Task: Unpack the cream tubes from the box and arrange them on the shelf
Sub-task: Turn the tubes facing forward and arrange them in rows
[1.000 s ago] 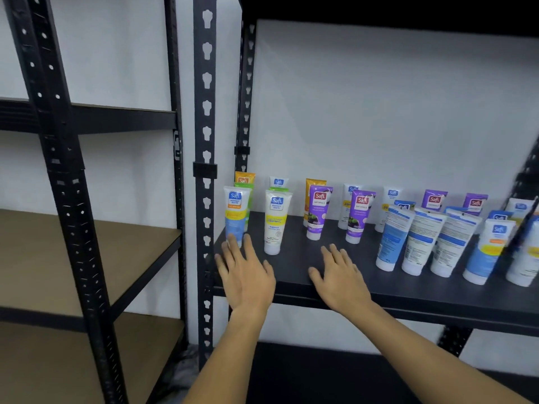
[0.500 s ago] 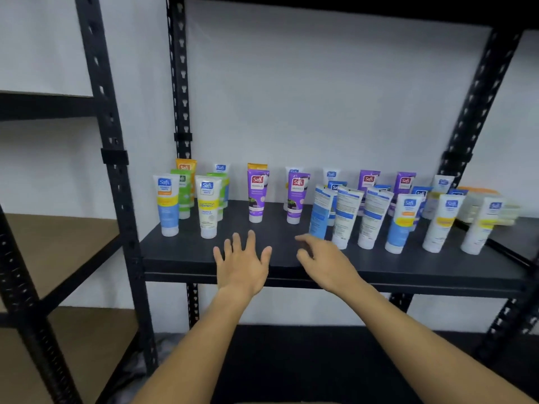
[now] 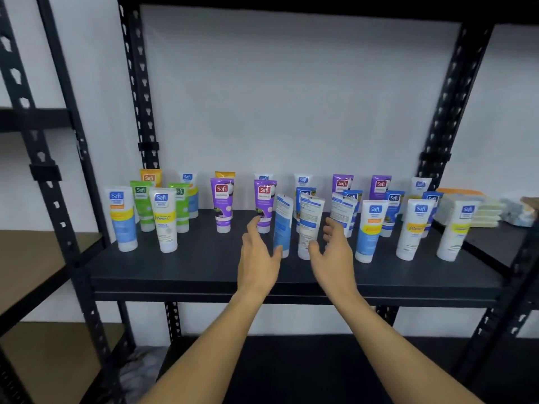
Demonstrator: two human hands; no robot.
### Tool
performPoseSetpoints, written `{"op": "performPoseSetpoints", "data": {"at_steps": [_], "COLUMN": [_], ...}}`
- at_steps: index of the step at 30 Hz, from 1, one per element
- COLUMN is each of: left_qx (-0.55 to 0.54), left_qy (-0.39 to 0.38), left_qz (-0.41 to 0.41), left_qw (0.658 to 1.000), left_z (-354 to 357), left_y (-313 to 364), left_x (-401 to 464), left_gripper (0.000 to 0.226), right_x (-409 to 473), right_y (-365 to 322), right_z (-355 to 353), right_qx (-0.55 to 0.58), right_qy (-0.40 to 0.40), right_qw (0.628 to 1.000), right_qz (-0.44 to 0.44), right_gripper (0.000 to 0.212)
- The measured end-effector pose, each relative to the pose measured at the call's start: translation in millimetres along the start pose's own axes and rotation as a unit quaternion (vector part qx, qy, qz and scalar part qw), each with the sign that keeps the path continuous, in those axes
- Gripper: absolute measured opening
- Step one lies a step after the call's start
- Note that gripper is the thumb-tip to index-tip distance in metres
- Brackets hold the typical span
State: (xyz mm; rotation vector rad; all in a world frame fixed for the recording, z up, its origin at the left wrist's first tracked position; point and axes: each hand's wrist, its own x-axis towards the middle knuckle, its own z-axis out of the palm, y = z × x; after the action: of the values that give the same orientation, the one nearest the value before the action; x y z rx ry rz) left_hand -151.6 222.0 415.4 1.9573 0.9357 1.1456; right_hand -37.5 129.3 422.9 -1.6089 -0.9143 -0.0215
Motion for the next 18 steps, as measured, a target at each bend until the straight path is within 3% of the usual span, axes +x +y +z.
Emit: {"op": "performPoseSetpoints", "data": {"at_steps": [6, 11, 18], "left_qx": [-0.011, -0.002, -0.009], "left_qy": [-0.01, -0.026, -0.066], "left_qz": [0.014, 0.03, 0.041], "left_qw": [1.0, 0.999, 0.997], "left_z": [16.4, 21.0, 18.7], "left_y": [-2.9, -5.2, -17.8], "left_x": [16.7, 32.0, 41.0], "left_gripper": [0.086, 0.091, 0.081], "right_x": [8.8, 12.0, 11.5], "right_y": [16.5, 27.1, 34.4], "right_z": [8.0, 12.8, 14.0], "right_qx": [0.018, 0.014, 0.0], "right_qy": [-0.03, -0.028, -0.032], "right_qw": [0.999, 0.999, 0.999], "right_qz": [-0.016, -0.012, 0.003], "right_gripper": [0.053, 0.06, 0.061]}}
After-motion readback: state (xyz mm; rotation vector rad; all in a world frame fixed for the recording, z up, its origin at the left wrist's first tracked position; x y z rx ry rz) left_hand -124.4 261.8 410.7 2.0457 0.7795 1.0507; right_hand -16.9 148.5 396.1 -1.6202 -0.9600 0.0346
